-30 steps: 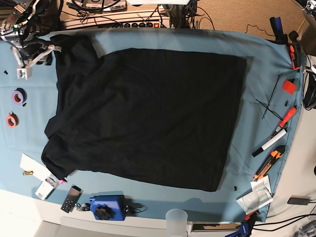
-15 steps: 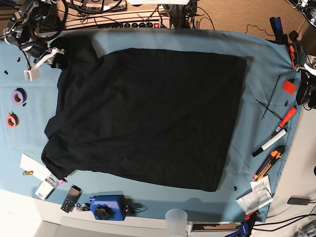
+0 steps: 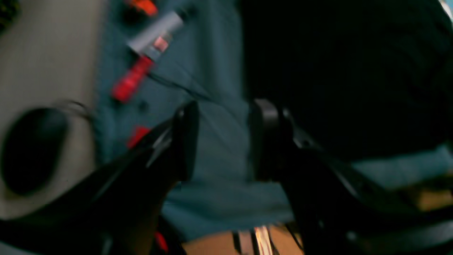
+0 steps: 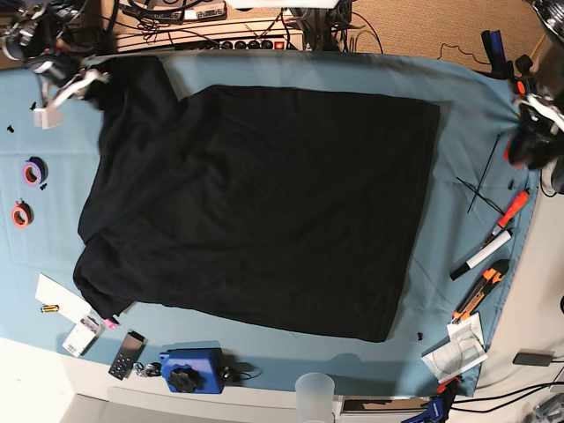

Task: Layout the t-shirt on the table in an organized manner, then fold the t-shirt properly
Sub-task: 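Move the right gripper to the shirt collar corner and grasp it, then hold collar corners with both grippers and pull them apart to smooth, then fold the collar edge over toward the hem with both grippers, then move the right gripper to the shirt's side edge and grasp it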

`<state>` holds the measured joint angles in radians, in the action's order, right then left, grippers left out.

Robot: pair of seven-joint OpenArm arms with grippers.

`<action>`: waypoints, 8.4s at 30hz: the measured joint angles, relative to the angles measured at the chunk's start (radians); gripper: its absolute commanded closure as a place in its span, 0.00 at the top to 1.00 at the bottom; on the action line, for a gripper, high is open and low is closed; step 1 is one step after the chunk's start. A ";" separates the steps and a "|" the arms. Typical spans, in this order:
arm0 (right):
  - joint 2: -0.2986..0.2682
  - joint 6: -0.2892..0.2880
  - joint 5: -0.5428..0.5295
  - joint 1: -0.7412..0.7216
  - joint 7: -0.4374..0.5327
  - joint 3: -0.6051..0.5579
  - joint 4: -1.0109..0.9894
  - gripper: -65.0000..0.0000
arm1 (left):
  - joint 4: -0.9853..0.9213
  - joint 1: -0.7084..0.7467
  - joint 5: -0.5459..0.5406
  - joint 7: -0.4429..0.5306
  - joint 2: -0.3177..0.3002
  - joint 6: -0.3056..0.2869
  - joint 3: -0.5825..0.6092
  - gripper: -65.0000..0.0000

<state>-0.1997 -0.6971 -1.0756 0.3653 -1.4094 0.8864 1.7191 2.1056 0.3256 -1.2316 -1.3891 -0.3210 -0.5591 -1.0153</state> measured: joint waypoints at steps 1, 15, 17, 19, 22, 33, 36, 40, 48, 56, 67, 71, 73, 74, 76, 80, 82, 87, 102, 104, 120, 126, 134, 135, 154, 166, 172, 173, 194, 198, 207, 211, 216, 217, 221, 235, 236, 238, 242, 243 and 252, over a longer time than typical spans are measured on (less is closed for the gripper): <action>-0.002 0.000 0.001 -0.002 0.002 0.018 0.002 0.00 | 0.000 0.017 0.000 0.002 0.007 0.000 0.034 0.36; 0.003 0.000 0.004 0.005 -0.004 0.088 0.001 0.00 | -0.002 0.106 0.274 0.090 0.024 0.031 0.477 0.50; 0.003 0.000 0.003 0.005 -0.004 0.088 0.001 0.00 | -0.002 0.109 0.357 0.131 0.024 0.077 0.513 0.51; 0.003 0.000 0.004 0.005 -0.004 0.088 0.001 0.00 | -0.009 0.109 0.418 0.159 0.024 0.124 0.549 0.52; 0.003 0.000 0.004 0.005 -0.004 0.088 0.001 0.00 | -0.034 0.108 0.486 0.172 0.024 0.187 0.595 0.52; 0.003 0.000 0.004 0.005 -0.004 0.088 0.001 0.00 | -0.213 0.098 0.445 0.252 0.019 0.226 0.601 0.50; 0.003 0.000 0.004 0.005 -0.004 0.088 0.001 0.00 | -0.218 0.093 0.429 0.251 0.034 0.219 0.600 0.38; 0.003 0.000 0.004 0.005 -0.004 0.088 0.001 0.00 | -0.222 0.075 0.433 0.245 0.093 0.230 0.602 0.00; -0.006 0.000 -0.005 0.005 -0.005 0.112 0.001 0.00 | -0.222 0.076 0.449 0.193 0.073 0.229 0.600 0.00; -0.028 0.000 -0.011 0.057 -0.005 0.223 0.001 0.00 | -0.222 0.077 0.467 0.170 0.027 0.227 0.583 0.00; -0.024 0.000 -0.013 0.105 -0.007 0.289 0.001 0.00 | -0.202 0.187 0.414 0.154 0.016 0.219 0.526 0.00; -0.018 0.000 -0.016 0.127 -0.012 0.289 0.001 0.00 | -0.192 0.237 0.405 0.121 0.017 0.219 0.443 0.00; -0.017 0.000 -0.016 0.131 -0.013 0.289 0.001 0.00 | -0.192 0.253 0.364 0.114 0.016 0.217 0.407 0.00; -0.016 -0.001 -0.018 0.131 -0.013 0.289 0.001 0.00 | -0.192 0.256 0.349 0.114 0.016 0.218 0.397 0.00; -0.017 0.000 -0.024 0.130 -0.012 0.289 0.001 0.00 | -0.190 0.255 0.329 0.114 0.016 0.207 0.393 0.00; -0.018 0.000 -0.081 0.130 -0.011 0.289 0.001 0.00 | -0.181 0.255 0.266 0.110 0.016 0.166 0.392 0.00; -0.023 0.000 -0.110 0.121 -0.011 0.289 0.000 0.00 | -0.155 0.250 0.261 0.116 0.016 0.166 0.392 0.00; -0.027 0.000 -0.105 0.044 -0.011 0.289 0.000 0.00 | -0.107 0.185 0.258 0.169 0.016 0.113 0.392 0.00; -0.027 0.024 0.347 -0.134 0.119 0.027 0.000 0.00 | -0.219 0.000 0.382 0.281 0.019 0.125 0.496 0.00; -0.028 0.045 0.374 -0.157 0.140 0.008 0.000 0.00 | -0.226 -0.023 0.419 0.289 0.019 0.124 0.536 0.00; -0.030 0.043 0.513 -0.427 0.268 0.001 -0.388 0.00 | -0.288 -0.105 0.543 0.468 0.021 0.176 0.563 0.00; -0.059 0.047 0.571 -0.457 0.312 -0.001 -0.431 0.00 | -0.402 -0.185 0.555 0.471 0.021 0.154 0.642 0.00; -0.094 0.061 0.581 -0.456 0.314 -0.002 -0.433 0.00 | -0.491 -0.282 0.649 0.488 0.021 0.182 0.712 0.00; -0.094 0.061 0.581 -0.456 0.314 -0.002 -0.433 0.00 | -0.496 -0.281 0.661 0.502 0.021 0.182 0.721 0.00; -0.206 0.017 0.176 -0.460 0.025 0.048 -0.383 0.27 | -0.469 -0.336 0.594 0.499 0.021 0.109 0.713 0.46; -0.233 0.054 0.554 -0.565 0.366 0.011 -0.350 0.27 | -0.441 -0.407 0.599 0.492 -0.024 0.109 0.601 0.46; -0.238 0.136 0.792 -0.661 0.616 -0.275 -0.377 0.27 | -0.441 -0.407 0.598 0.492 -0.041 0.109 0.600 0.46; -0.238 0.174 0.834 -0.690 0.637 -0.324 -0.405 0.27 | -0.441 -0.407 0.599 0.492 -0.040 0.109 0.600 0.46; -0.238 0.274 1.038 -0.835 0.960 -0.566 -1.007 0.27 | -0.441 -0.406 0.597 0.496 -0.015 0.109 0.600 0.46; -0.232 0.271 1.037 -0.830 0.967 -0.566 -1.006 0.27 | -0.441 -0.406 0.595 0.496 -0.008 0.109 0.600 0.46; -0.162 0.252 1.040 -0.847 1.008 -0.564 -1.003 0.27 | -0.441 -0.407 0.595 0.499 0.008 0.110 0.600 0.46; -0.140 0.245 1.038 -0.847 1.039 -0.564 -1.003 0.15 | -0.441 -0.407 0.595 0.499 0.008 0.109 0.600 0.46; -0.132 0.244 1.033 -0.846 1.024 -0.564 -0.993 0.00 | -0.441 -0.406 0.595 0.499 0.008 0.109 0.600 0.46; -0.132 0.244 1.034 -0.844 0.993 -0.564 -0.975 0.00 | -0.441 -0.407 0.595 0.499 0.008 0.109 0.600 0.46; -0.126 0.237 1.047 -0.807 0.845 -0.566 -0.825 0.00 | -0.441 -0.406 0.596 0.499 0.008 0.109 0.600 0.46; -0.127 0.276 1.027 -0.571 0.724 -0.568 -0.319 0.00 | -0.441 -0.406 0.595 0.499 0.008 0.109 0.600 0.46; -0.127 0.278 1.027 -0.573 0.705 -0.568 -0.317 0.00 | -0.441 -0.405 0.595 0.499 0.008 0.110 0.600 0.46; -0.127 0.277 1.027 -0.573 0.649 -0.568 -0.316 0.00 | -0.441 -0.404 0.595 0.499 0.008 0.109 0.600 0.46; -0.127 0.276 1.027 -0.568 0.610 -0.568 -0.317 0.30 | -0.441 -0.402 0.595 0.499 0.008 0.109 0.600 0.46; -0.126 0.290 1.023 -0.570 0.618 -0.568 -0.321 0.30 | -0.441 -0.401 0.595 0.499 0.008 0.109 0.600 0.46; -0.100 0.434 0.977 -0.712 0.728 -0.566 -0.630 0.30 | -0.441 -0.401 0.591 0.499 0.019 0.109 0.599 0.46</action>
<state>-0.2993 -0.2630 -0.0986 -0.3466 -0.6815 0.3206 1.0893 1.6642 -0.0757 -0.6407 -0.8902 -0.3019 -0.4496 -0.4160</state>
